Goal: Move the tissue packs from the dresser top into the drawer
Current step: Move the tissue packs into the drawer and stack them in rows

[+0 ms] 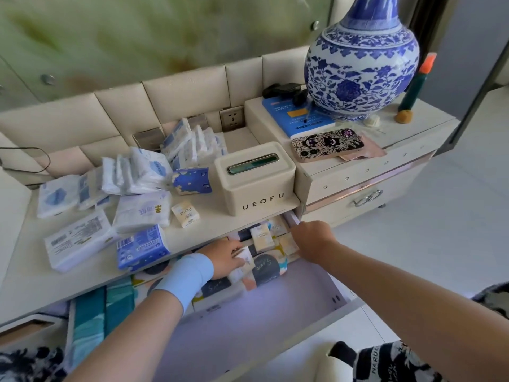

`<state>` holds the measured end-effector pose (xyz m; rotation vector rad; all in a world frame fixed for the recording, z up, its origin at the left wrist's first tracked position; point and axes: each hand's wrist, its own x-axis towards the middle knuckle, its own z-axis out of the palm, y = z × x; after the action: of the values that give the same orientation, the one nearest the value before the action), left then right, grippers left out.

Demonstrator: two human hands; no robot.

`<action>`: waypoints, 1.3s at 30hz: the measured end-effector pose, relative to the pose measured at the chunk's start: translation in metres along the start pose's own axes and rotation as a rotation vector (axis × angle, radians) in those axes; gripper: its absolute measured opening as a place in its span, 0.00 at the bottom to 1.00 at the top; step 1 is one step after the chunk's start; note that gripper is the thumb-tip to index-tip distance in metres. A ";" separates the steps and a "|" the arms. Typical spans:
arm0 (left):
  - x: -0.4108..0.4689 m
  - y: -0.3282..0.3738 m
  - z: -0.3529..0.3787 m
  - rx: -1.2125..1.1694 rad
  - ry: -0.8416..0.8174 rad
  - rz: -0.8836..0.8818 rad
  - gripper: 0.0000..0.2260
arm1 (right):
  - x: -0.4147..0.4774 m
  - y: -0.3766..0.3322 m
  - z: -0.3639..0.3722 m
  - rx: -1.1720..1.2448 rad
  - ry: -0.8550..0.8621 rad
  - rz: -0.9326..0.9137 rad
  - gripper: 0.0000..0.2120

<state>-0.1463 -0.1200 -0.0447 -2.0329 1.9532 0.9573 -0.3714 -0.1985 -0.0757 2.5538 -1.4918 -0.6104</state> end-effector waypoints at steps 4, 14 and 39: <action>-0.007 -0.006 -0.003 0.039 0.032 -0.065 0.23 | -0.005 -0.006 -0.035 -0.124 -0.138 0.006 0.28; -0.008 0.016 0.014 0.140 0.555 0.175 0.16 | -0.023 -0.051 -0.044 0.793 -0.259 -0.134 0.30; 0.019 0.006 0.043 0.413 0.244 0.318 0.27 | 0.051 -0.036 0.014 0.076 -0.182 -0.124 0.35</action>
<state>-0.1675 -0.1144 -0.0868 -1.7020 2.4076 0.3124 -0.3261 -0.2225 -0.1136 2.7300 -1.4420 -0.8384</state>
